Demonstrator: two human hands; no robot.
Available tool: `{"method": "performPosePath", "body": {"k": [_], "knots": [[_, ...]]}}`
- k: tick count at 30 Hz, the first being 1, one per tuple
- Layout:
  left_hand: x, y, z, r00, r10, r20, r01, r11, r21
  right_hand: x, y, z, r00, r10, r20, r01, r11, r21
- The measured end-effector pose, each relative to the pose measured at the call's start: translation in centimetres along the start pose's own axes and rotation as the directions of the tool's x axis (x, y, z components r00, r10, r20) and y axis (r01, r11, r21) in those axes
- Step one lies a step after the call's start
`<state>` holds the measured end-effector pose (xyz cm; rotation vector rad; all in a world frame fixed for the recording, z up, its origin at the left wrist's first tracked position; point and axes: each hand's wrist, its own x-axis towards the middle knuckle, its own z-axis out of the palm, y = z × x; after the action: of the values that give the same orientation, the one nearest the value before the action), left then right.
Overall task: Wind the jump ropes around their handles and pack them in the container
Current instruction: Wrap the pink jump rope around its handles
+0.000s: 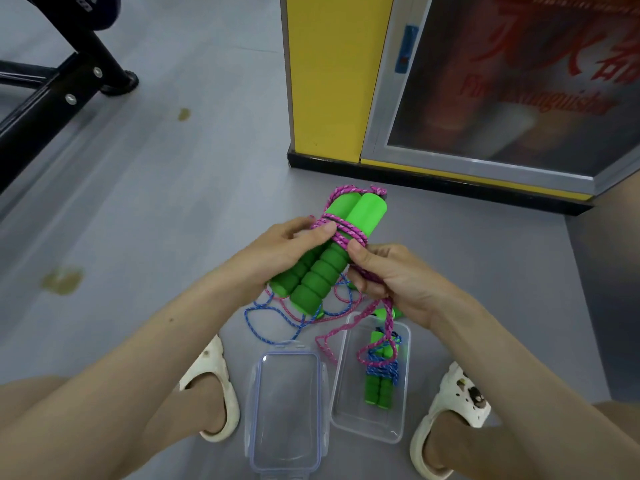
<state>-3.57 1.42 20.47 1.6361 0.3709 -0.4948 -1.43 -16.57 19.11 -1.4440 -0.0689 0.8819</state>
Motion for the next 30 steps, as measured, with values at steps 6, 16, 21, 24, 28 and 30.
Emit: {"method": "performPosePath", "body": {"k": [6, 16, 21, 24, 28, 30], "knots": [[-0.6, -0.6, 0.9, 0.986, -0.033, 0.163, 0.082, 0.948, -0.308, -0.2, -0.5, 0.1, 0.999, 0.017, -0.044, -0.02, 0.997, -0.077], [0.3, -0.5, -0.6, 0.986, -0.103, -0.134, 0.021, 0.861, -0.509, -0.9, 0.1, -1.4, 0.994, 0.05, -0.095, -0.075, 0.959, -0.274], [0.2, -1.0, -1.8, 0.966, -0.067, -0.251, -0.037, 0.92, -0.39, -1.5, 0.4, -2.2, 0.987, 0.126, -0.096, -0.152, 0.928, -0.342], [0.2, -1.5, -2.5, 0.942, -0.021, -0.334, -0.075, 0.959, -0.272, -1.7, 0.9, -2.6, 0.984, 0.144, -0.105, -0.171, 0.929, -0.329], [0.6, -2.0, -4.0, 0.911, -0.05, -0.41, -0.059, 0.967, -0.248, -2.0, 1.1, -3.2, 0.975, 0.178, -0.133, -0.211, 0.931, -0.299], [0.6, -2.1, -4.5, 0.89, -0.075, -0.45, -0.06, 0.959, -0.278, -2.1, 1.0, -3.6, 0.964, 0.209, -0.161, -0.245, 0.937, -0.248]]}}
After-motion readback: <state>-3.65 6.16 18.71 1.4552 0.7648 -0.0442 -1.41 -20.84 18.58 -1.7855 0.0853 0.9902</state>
